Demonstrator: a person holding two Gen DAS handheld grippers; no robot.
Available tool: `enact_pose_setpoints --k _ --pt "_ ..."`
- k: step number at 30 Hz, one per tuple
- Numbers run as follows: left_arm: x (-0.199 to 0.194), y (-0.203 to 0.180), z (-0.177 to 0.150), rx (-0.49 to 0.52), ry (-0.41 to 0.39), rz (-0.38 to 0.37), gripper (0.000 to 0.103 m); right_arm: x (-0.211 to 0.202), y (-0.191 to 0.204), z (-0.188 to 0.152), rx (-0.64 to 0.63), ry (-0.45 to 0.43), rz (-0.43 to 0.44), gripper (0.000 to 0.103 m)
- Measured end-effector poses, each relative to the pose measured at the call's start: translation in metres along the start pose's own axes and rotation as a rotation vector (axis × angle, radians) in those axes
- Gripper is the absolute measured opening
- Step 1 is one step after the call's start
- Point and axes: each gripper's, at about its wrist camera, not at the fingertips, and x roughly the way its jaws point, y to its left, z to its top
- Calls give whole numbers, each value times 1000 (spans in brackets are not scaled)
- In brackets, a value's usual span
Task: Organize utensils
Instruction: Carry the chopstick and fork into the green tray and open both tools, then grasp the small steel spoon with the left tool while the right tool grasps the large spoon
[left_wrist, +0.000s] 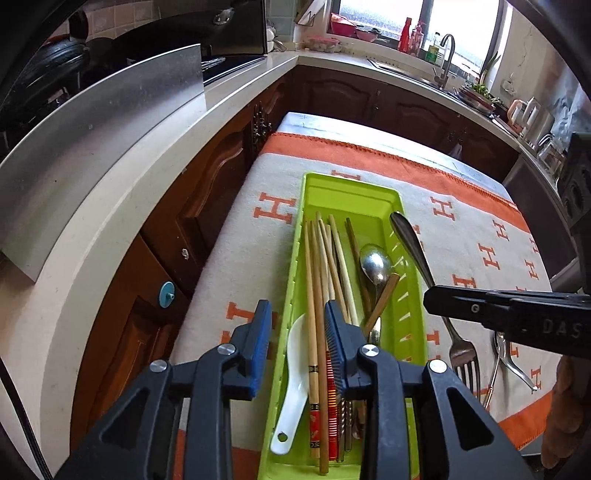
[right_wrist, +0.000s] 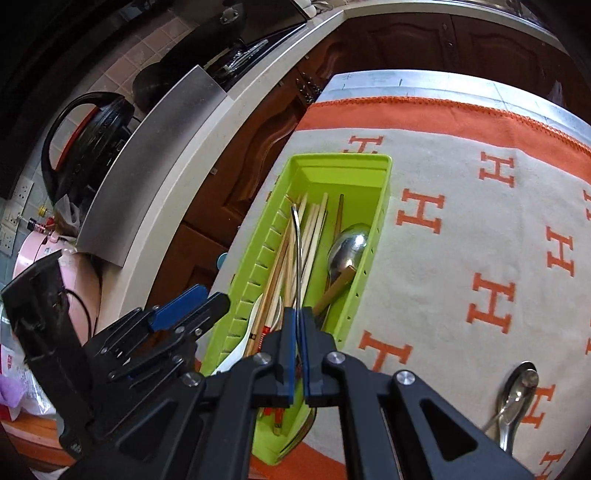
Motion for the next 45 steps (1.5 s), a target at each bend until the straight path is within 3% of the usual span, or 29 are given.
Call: enact_pose_setpoints --k 8,16,25,38,42,45 --pt "-7 18 1 -32 -24 18 40 28 0 8 56 46 -20 6" --pt "-8 14 2 -22 -30 4 41 16 -4 2 18 15 -71 6" --pt "-17 -2 3 5 -48 -14 54 -12 -17 -13 -36 -16 -106 6" --pt "-32 -69 -4 121 -61 -114 74 -77 -64 -44 -3 -105 -133 7" --pt "-29 -100 -9 170 -40 -158 75 -92 -89 -55 46 -133 -157 17" --pt "-25 -121 -15 208 -16 -184 76 -100 -106 -64 89 -151 -166 19"
